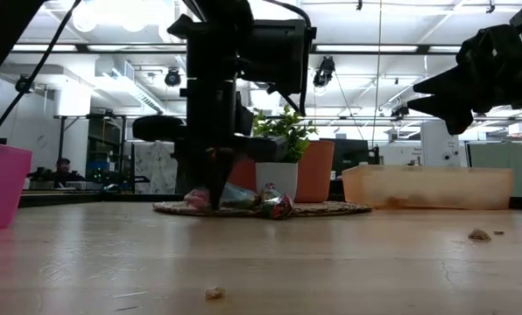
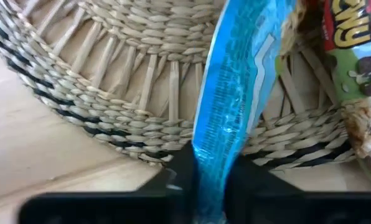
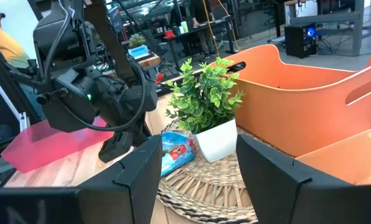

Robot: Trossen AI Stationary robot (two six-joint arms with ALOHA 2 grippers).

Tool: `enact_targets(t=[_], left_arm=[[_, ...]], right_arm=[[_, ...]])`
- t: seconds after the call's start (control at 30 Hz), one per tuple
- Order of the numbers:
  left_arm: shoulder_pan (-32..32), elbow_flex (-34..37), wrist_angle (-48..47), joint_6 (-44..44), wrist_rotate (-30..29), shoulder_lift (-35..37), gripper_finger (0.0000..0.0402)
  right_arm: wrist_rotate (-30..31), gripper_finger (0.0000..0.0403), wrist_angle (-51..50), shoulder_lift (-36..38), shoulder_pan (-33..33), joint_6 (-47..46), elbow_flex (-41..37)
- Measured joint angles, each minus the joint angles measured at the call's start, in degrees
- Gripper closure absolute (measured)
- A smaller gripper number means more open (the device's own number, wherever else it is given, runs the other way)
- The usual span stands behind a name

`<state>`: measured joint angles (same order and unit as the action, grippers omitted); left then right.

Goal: Pick and place Granola Bars by type
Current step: Put the red granola bar into the pink bin

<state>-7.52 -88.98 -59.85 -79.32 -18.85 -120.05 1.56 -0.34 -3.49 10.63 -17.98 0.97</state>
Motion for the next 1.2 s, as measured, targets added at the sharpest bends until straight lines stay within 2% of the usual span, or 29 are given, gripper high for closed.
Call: enact_targets(t=[0.07, 0.2, 0.57, 0.8, 0.97, 1.2], left_arm=[[0.03, -0.62, -1.36, 0.24, -0.45, 0.16, 0.0387], [0.03, -2.6, -4.16, 1.25, -1.34, 0.4, 0.0395], [-0.81, -6.58, -16.15, 5.31, -2.73, 5.65, 0.04], [-0.99, -6.03, -19.13, 12.72, -3.79, 12.25, 0.0401], [-2.12, -0.83, -18.52, 17.9, -3.79, 19.02, 0.0401], [-5.81, 11.24, -14.68, 23.2, -2.16, 30.09, 0.0401]], right_arm=[[0.0, 0.0207, 0.0, 0.0, 0.01, 0.02, 0.0], [-0.02, 0.0207, -0.02, 0.0, 0.01, 0.02, 0.0], [0.02, 0.0207, 0.02, -0.02, 0.02, 0.02, 0.0], [0.01, 0.0207, 0.0, 0.0, 0.01, 0.01, 0.0], [0.0, 0.0207, 0.0, 0.0, 0.02, 0.0, 0.0], [-0.02, 0.0207, -0.02, -0.02, 0.0, 0.01, 0.0]])
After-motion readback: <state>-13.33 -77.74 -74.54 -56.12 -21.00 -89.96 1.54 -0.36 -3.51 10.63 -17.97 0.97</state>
